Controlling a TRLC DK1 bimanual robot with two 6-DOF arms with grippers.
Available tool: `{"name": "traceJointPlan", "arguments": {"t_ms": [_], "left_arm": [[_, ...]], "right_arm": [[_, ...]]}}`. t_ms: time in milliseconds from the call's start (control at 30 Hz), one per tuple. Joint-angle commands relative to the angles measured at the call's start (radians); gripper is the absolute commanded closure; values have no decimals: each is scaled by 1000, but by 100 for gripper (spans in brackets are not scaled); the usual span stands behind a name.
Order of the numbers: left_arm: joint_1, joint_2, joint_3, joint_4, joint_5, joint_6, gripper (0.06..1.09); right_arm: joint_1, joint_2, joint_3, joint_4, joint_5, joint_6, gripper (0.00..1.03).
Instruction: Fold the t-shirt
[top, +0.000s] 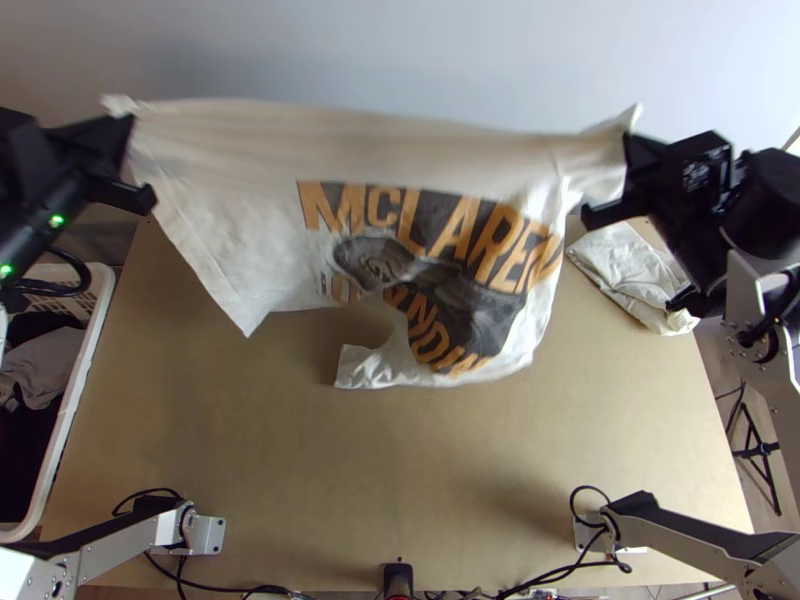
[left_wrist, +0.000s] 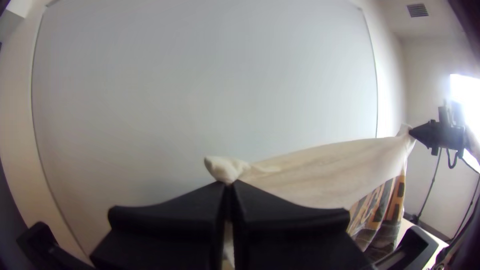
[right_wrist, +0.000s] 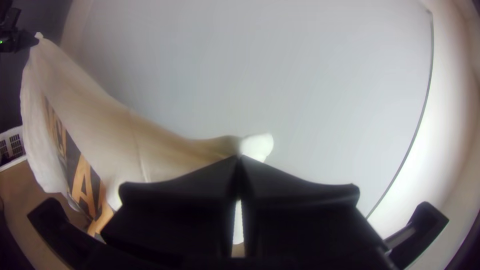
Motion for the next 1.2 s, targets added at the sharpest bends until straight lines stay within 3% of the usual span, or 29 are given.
{"name": "traceJointPlan", "arguments": {"t_ms": [0, 333, 933, 1167], "left_arm": [[15, -61, 8, 146, -75, -31, 105], [75, -32, 13, 169, -75, -32, 105], [75, 174, 10, 456, -99, -12, 105], [66, 158, 21, 465, -98, -14, 105]], "right_arm": [[28, -19, 31, 194, 63, -64, 100], [29, 18, 35, 430, 73, -239, 100], [25, 139, -6, 623, 74, -276, 100], [37, 124, 3, 622, 100, -282, 100]]}}
